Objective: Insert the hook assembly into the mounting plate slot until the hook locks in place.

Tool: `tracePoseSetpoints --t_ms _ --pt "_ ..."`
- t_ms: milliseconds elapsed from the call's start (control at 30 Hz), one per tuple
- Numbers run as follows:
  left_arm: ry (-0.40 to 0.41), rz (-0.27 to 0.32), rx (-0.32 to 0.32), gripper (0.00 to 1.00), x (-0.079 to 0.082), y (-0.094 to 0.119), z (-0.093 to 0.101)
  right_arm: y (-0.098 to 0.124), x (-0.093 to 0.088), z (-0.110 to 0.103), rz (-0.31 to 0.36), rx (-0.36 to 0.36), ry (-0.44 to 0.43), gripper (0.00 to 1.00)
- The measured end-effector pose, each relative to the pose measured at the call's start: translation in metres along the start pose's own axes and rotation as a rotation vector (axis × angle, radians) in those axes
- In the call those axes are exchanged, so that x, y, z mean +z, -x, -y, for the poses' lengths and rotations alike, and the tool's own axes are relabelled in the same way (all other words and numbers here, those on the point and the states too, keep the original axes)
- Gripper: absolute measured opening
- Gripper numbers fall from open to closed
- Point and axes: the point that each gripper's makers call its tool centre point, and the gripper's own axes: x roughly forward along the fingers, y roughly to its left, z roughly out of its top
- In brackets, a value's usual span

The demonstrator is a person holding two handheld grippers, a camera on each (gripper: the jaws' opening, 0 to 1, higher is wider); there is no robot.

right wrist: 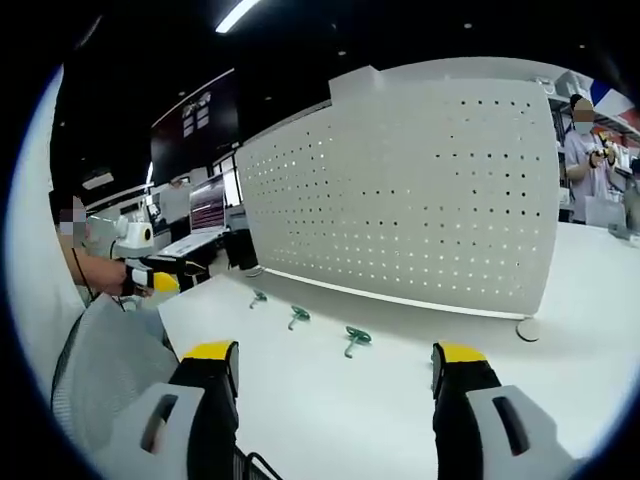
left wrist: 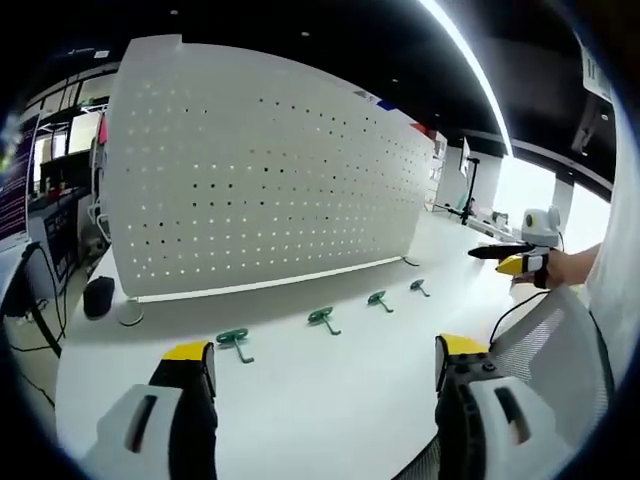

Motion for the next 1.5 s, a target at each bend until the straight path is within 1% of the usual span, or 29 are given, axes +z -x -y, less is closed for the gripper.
tracePoseSetpoints --t_ms 67,200,400,600,667,767,867,900,967,1033,1100,1167,1267,1467,1500 --pt "-0.014 -0.011 -0.007 0.91 0.002 -0.002 -0.002 -0.001 0.001 0.0 0.002 0.003 0.002 0.77" --pt "-0.059 -0.068 -0.03 0.87 0.003 -0.005 -0.007 -0.003 0.003 -0.003 0.001 0.009 0.012 0.77" --pt "-0.1 -0.115 -0.063 0.85 0.004 -0.016 -0.014 -0.005 0.007 -0.002 0.012 0.008 0.012 0.77" --pt "-0.18 -0.211 -0.1 0.84 -0.004 -0.024 -0.019 -0.007 0.014 -0.005 0.03 0.003 0.036 0.77" --pt "-0.209 -0.227 -0.109 0.84 -0.005 -0.026 -0.02 -0.006 0.013 -0.007 0.031 -0.001 0.052 0.76" --pt "-0.239 -0.271 -0.131 0.84 -0.009 -0.03 -0.025 -0.007 0.012 -0.008 0.032 -0.009 0.08 0.75" --pt "-0.271 -0.311 -0.149 0.83 -0.013 -0.033 -0.029 -0.007 0.011 -0.007 0.027 -0.01 0.088 0.75" --pt "-0.29 -0.329 -0.157 0.81 -0.014 -0.035 -0.031 -0.007 0.011 -0.007 0.026 -0.009 0.088 0.75" --pt "-0.302 -0.339 -0.169 0.8 -0.014 -0.037 -0.035 -0.007 0.011 -0.007 0.028 -0.009 0.086 0.75" --pt "-0.313 -0.355 -0.181 0.8 -0.014 -0.04 -0.038 -0.008 0.01 -0.007 0.027 -0.006 0.084 0.75" --pt "-0.327 -0.389 -0.189 0.79 -0.017 -0.042 -0.042 -0.008 0.01 -0.008 0.027 -0.003 0.086 0.75" --pt "-0.341 -0.397 -0.202 0.78 -0.017 -0.046 -0.046 -0.008 0.01 -0.008 0.027 -0.001 0.086 0.75" --pt "-0.366 -0.429 -0.218 0.78 -0.02 -0.047 -0.05 -0.009 0.01 -0.008 0.025 0.0 0.085 0.75" --pt "-0.412 -0.483 -0.242 0.78 -0.022 -0.052 -0.061 -0.011 0.005 -0.01 0.004 0.007 0.08 0.76" --pt "-0.423 -0.495 -0.249 0.78 -0.022 -0.053 -0.063 -0.012 0.003 -0.01 -0.009 0.013 0.075 0.76"
